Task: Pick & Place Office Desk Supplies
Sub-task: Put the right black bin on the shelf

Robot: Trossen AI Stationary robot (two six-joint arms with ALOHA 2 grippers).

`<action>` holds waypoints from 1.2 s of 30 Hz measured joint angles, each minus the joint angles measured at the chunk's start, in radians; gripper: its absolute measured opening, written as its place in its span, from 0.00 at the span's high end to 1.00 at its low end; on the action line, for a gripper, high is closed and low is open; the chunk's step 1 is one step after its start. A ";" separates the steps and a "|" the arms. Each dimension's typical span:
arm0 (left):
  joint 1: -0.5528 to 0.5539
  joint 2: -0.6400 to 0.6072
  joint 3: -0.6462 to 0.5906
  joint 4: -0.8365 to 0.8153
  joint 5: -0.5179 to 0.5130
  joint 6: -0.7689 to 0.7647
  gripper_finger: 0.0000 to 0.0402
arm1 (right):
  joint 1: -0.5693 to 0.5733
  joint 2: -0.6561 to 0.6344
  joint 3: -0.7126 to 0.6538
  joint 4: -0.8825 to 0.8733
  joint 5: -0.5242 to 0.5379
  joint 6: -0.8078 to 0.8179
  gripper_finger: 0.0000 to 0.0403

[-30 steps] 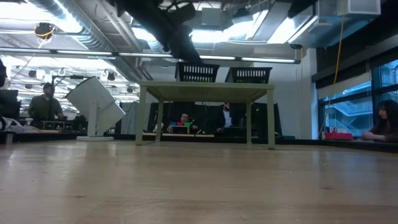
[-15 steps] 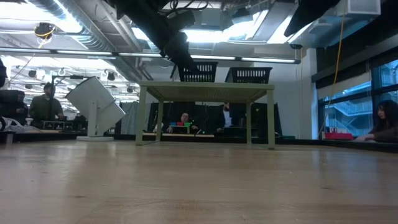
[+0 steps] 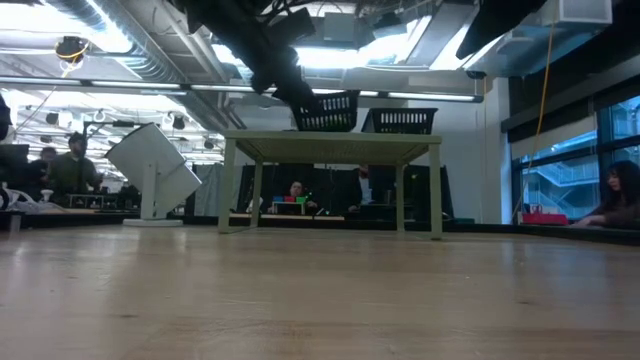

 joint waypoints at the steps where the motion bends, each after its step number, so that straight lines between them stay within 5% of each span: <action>1: 0.001 0.000 0.000 0.000 0.002 0.009 0.99 | 0.000 0.000 0.000 0.000 0.000 0.000 0.72; 8: 0.050 0.000 0.000 0.013 0.013 0.007 0.99 | 0.000 0.000 0.000 0.000 0.000 0.000 0.72; 15: 0.099 0.000 0.067 -0.041 0.190 -0.034 0.99 | 0.000 0.000 0.000 0.000 0.000 0.000 0.72; 36: 0.096 0.160 0.285 -0.273 0.095 -0.061 0.97 | 0.000 0.000 0.000 -0.002 -0.008 -0.012 0.72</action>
